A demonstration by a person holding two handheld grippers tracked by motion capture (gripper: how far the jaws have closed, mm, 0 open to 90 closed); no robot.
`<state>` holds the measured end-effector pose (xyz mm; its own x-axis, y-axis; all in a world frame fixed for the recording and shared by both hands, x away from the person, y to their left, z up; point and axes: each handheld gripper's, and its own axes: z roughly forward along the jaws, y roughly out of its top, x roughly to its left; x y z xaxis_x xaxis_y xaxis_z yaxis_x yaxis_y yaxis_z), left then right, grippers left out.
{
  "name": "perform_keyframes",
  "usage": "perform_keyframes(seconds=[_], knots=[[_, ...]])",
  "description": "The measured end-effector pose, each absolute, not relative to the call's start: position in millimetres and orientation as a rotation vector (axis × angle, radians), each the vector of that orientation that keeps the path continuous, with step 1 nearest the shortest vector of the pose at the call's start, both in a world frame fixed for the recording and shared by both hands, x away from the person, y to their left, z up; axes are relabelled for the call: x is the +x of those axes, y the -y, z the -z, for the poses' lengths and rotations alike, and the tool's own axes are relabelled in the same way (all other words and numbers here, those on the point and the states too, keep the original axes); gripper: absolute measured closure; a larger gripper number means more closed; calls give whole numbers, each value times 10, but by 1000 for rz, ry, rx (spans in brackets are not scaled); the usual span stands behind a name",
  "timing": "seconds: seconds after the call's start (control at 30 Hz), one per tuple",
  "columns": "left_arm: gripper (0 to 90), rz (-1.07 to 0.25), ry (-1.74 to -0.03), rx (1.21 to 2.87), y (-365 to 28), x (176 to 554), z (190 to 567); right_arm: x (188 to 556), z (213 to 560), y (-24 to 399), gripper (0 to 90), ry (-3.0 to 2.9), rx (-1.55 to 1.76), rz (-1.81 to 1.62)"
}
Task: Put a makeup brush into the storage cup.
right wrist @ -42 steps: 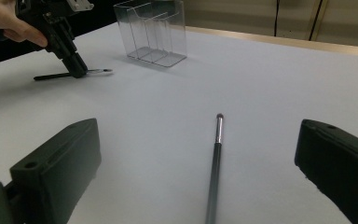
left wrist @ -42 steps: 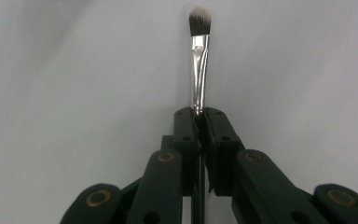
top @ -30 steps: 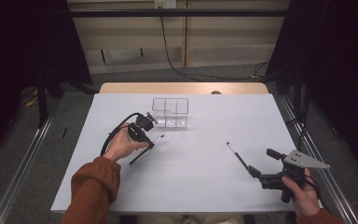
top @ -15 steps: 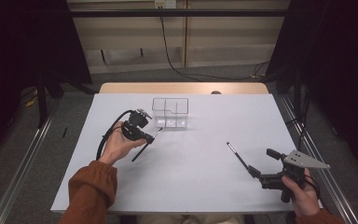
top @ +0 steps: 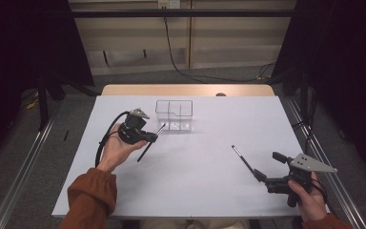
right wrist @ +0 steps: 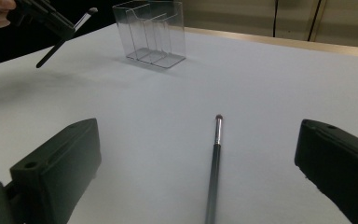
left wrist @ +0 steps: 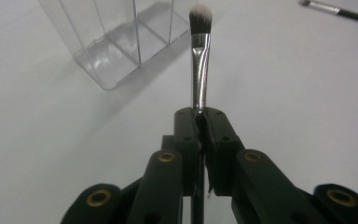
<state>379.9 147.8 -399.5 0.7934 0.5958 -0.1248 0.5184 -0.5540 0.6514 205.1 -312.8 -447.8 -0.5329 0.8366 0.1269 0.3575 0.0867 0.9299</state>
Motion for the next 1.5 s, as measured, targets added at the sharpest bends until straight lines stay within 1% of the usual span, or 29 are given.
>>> perform_keyframes(seconds=[0.37, 0.7, 0.73, 0.97, 1.1, 1.5], knots=[[843, -151, -809, 2157, -1547, 3724, 3969, 2055, 4479, 3127, 0, -1930, 1174, -1446], [843, -222, -773, 2060, -1594, 3685, 3940, 2055, 4477, 3126, 0, -1927, 1175, -1450], [843, -208, -779, 2038, -1595, 3681, 3934, 2055, 4477, 3127, 0, -1927, 1173, -1450], [843, -237, -766, 1952, -1615, 3672, 3891, 2056, 4477, 3127, 0, -1927, 1174, -1450], [843, -227, -737, 1917, -1623, 3668, 3873, 2057, 4478, 3127, 0, -1924, 1175, -1452], [843, -283, -720, 1824, -1629, 3693, 3840, 2054, 4470, 3129, 0, -1915, 1169, -1457]])
